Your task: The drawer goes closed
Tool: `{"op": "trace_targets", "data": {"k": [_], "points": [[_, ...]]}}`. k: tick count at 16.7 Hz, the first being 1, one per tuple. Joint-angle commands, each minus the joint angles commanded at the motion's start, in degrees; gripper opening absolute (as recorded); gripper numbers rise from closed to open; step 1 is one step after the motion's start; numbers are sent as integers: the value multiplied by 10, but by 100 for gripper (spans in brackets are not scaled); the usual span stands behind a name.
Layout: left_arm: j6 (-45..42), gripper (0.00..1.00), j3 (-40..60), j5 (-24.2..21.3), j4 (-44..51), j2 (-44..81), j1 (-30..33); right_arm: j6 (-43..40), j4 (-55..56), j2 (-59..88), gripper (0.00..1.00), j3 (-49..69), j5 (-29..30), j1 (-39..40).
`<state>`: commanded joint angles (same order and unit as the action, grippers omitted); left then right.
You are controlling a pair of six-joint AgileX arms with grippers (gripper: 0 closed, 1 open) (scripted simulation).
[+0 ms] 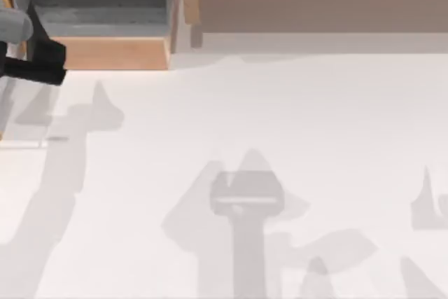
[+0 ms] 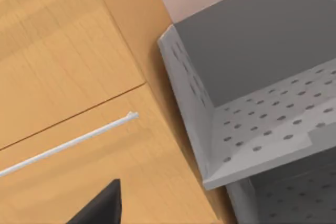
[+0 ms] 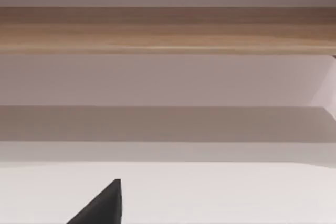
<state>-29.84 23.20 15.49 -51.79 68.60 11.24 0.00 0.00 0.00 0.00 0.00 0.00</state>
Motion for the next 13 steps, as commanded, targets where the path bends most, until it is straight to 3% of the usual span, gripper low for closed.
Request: {"op": "trace_targets", "data": {"k": [8, 13], "points": [[-331, 100, -23, -332, -231, 189, -347, 0, 0, 0, 100, 0, 0, 0], [-507, 100, -13, -496, -327, 333, -485, 0, 0, 0, 100, 0, 0, 0]]}}
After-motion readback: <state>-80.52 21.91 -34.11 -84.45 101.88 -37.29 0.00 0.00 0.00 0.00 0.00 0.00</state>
